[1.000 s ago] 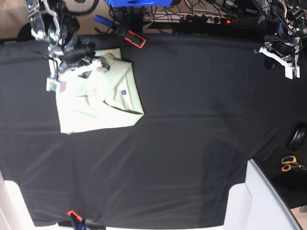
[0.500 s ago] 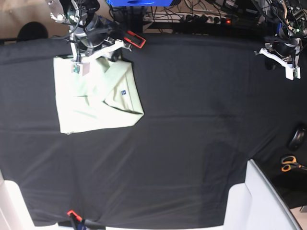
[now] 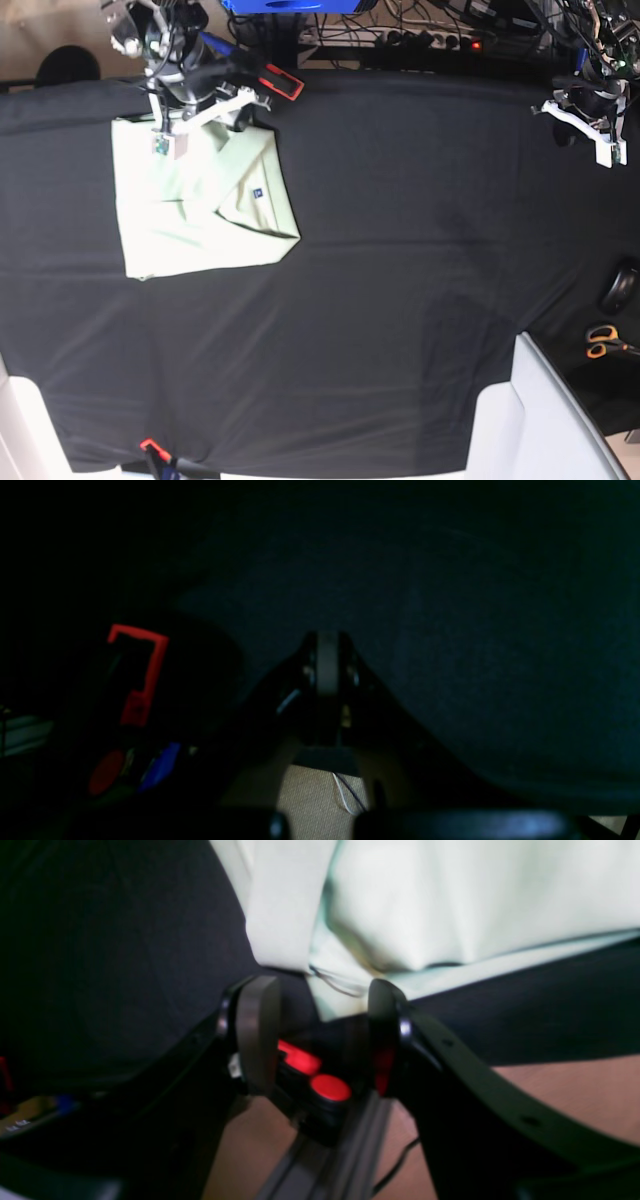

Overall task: Fold the T-shirt properly
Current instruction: 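Release and smooth the folded stack's collar edge with the right gripper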

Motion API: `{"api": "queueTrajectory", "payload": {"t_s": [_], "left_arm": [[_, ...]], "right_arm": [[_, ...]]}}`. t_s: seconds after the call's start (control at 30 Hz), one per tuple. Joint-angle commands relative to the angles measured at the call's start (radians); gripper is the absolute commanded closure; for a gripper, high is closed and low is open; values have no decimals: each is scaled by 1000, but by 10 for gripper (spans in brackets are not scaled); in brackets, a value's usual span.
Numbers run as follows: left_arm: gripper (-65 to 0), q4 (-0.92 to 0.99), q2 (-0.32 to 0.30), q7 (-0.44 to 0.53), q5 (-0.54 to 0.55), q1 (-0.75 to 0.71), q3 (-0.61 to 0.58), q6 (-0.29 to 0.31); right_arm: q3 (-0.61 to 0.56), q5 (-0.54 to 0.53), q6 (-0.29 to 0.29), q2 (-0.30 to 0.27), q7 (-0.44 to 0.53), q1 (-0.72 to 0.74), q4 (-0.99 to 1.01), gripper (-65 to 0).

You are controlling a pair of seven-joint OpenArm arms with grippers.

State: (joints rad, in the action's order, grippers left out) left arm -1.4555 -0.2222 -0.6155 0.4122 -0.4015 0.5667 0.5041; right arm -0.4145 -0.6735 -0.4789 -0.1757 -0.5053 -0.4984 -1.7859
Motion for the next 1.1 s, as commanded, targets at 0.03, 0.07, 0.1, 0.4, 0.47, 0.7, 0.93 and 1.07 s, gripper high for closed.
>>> {"api": "queueTrajectory", "payload": {"t_s": [0.03,0.07,0.1,0.4,0.47,0.7,0.93,1.07], "left_arm": [[0,-15,-16,16,11,-1,6,1],[0,-15,-16,16,11,-1,6,1],[0,-15,-16,16,11,-1,6,1],[0,-15,-18,16,11,-1,8,1],[0,-15,-18,16,11,-1,8,1],[0,-15,-18,16,11,-1,8,1],[0,14,-15,16,9,23,6,1],[0,29,-15,16,9,25,6,1]], "right_arm": [[1,-42,9,-8,10,17,27,-271],[1,-55,9,-8,10,27,42,-271],[1,-58,9,-8,10,34,51,-271],[1,-58,9,-9,10,39,56,-328],[9,-58,9,-12,10,42,57,-328],[76,-62,10,-37,9,42,57,-326],[72,-62,107,-31,9,42,59,-325],[73,-62,119,-29,7,42,59,-325]]}}
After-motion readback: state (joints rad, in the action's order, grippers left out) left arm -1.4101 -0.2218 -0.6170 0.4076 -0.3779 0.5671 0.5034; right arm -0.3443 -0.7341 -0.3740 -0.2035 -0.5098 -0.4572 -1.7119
